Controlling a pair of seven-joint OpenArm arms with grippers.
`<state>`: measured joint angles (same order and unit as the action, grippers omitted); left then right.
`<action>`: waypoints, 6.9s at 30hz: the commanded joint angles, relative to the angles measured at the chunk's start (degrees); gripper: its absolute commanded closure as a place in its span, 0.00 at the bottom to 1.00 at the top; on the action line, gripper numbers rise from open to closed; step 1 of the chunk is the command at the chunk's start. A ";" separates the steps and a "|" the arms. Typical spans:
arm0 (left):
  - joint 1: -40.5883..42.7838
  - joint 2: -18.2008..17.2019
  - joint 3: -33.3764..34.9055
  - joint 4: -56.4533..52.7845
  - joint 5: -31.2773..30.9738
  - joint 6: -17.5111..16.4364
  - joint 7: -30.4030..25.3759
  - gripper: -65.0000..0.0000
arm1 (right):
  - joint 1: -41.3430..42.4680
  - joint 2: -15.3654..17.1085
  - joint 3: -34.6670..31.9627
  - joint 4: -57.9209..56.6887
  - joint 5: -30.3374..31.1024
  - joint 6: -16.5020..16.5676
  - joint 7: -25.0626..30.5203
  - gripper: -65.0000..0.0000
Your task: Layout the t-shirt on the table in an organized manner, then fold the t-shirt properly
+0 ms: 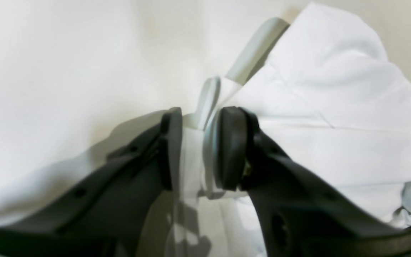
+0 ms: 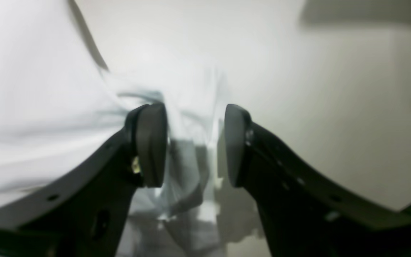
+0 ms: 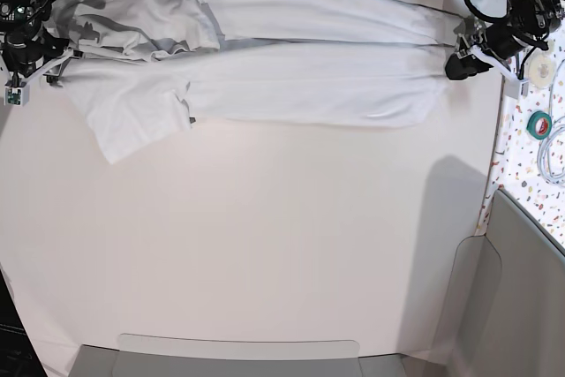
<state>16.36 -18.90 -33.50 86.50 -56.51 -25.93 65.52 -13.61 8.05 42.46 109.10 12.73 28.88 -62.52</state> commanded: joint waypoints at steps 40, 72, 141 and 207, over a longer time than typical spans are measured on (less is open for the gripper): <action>-1.99 -0.67 -0.39 0.67 -0.68 0.04 -0.59 0.71 | -4.64 2.71 21.67 7.52 38.83 5.36 -10.93 0.60; -1.99 0.39 -0.57 0.67 -0.68 0.13 -0.86 0.71 | 27.72 1.66 -1.27 -39.25 16.32 5.36 -8.38 0.59; -4.01 0.57 -0.31 0.58 -0.68 0.13 -0.94 0.71 | -10.88 12.21 -30.72 8.13 44.37 5.80 -14.01 1.00; -6.38 3.03 -12.61 2.60 -1.12 -0.13 7.93 0.57 | -2.79 4.56 -20.44 6.02 43.49 5.36 -9.61 1.00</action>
<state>9.82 -14.92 -45.91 88.14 -56.84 -25.74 73.89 -16.88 11.86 21.47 114.24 55.07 34.11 -73.52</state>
